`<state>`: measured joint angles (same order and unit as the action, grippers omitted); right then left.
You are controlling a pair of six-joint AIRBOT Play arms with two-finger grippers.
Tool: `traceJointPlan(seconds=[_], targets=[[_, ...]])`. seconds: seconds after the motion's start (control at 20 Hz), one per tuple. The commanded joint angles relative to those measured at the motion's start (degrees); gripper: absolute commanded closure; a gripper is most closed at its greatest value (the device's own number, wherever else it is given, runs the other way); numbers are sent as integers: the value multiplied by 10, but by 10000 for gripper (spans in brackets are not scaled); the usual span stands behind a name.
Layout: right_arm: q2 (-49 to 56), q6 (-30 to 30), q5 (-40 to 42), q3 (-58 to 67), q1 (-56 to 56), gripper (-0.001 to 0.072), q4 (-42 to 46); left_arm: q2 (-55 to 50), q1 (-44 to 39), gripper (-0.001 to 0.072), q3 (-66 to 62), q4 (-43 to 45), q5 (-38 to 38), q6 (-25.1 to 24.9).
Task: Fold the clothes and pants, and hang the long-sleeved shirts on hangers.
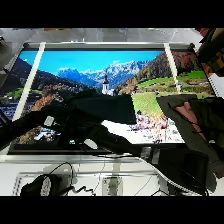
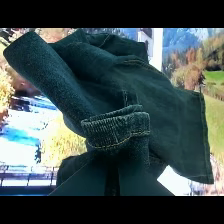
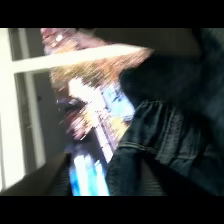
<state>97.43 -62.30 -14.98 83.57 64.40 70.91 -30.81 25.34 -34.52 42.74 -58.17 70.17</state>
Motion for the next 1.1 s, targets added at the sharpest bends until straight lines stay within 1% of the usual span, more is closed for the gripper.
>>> traceJointPlan(seconds=[0.0,0.05,0.2,0.35,0.5,0.6,0.7,0.8,0.95,1.05], targets=[[21,4,0,21,-14,514,27,0,0,683,0,0,-1,4],[21,3,-12,21,-23,673,27,0,0,683,0,0,0,3],[16,3,-19,21,-50,674,27,0,0,683,0,1,15,3],[-8,-1,-46,21,-90,675,27,0,0,683,0,1,55,3],[-53,-2,-76,21,-152,675,26,-2,0,683,0,6,130,3],[-91,-8,-81,21,-205,675,26,-6,1,685,0,27,204,4],[-129,-40,-91,21,-267,675,26,-19,3,686,-1,48,277,4],[-167,-79,-113,21,-343,675,26,-43,15,686,-1,48,330,5],[-207,-137,-140,21,-466,675,26,-95,49,687,-4,48,370,58],[-226,-153,-139,21,-546,676,23,-136,62,686,-25,47,370,61]])
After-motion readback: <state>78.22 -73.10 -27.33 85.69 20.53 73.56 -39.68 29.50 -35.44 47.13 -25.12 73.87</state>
